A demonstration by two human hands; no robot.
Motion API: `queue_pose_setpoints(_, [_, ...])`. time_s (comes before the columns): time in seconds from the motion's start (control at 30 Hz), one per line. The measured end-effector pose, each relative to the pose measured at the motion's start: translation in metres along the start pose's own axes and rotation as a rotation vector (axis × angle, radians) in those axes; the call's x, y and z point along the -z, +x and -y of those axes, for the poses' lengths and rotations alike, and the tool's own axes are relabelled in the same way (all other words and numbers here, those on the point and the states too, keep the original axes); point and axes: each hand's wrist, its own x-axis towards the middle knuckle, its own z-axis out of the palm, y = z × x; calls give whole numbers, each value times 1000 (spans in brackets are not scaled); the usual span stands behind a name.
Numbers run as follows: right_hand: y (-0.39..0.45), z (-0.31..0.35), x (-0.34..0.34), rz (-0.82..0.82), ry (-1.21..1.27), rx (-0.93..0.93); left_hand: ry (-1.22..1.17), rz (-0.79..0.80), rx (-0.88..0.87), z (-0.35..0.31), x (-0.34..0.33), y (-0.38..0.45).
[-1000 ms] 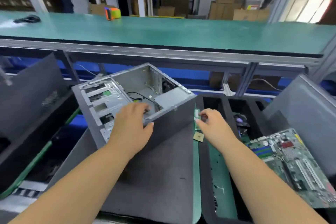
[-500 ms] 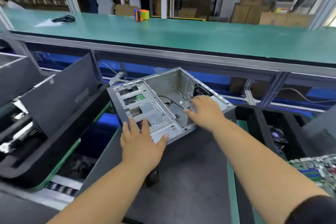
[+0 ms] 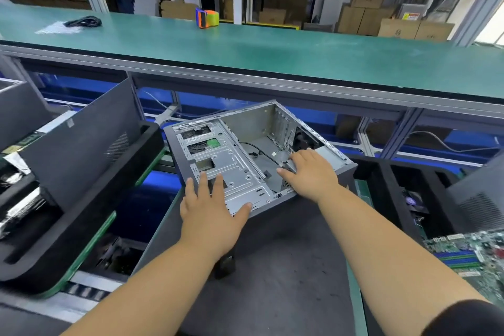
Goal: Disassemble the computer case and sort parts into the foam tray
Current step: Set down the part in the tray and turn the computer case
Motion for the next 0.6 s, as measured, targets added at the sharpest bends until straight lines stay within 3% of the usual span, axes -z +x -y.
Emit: queue_pose_setpoints(0.6, [-51,68,-7,2,-14,-349,-16,147,-291,77,29,51])
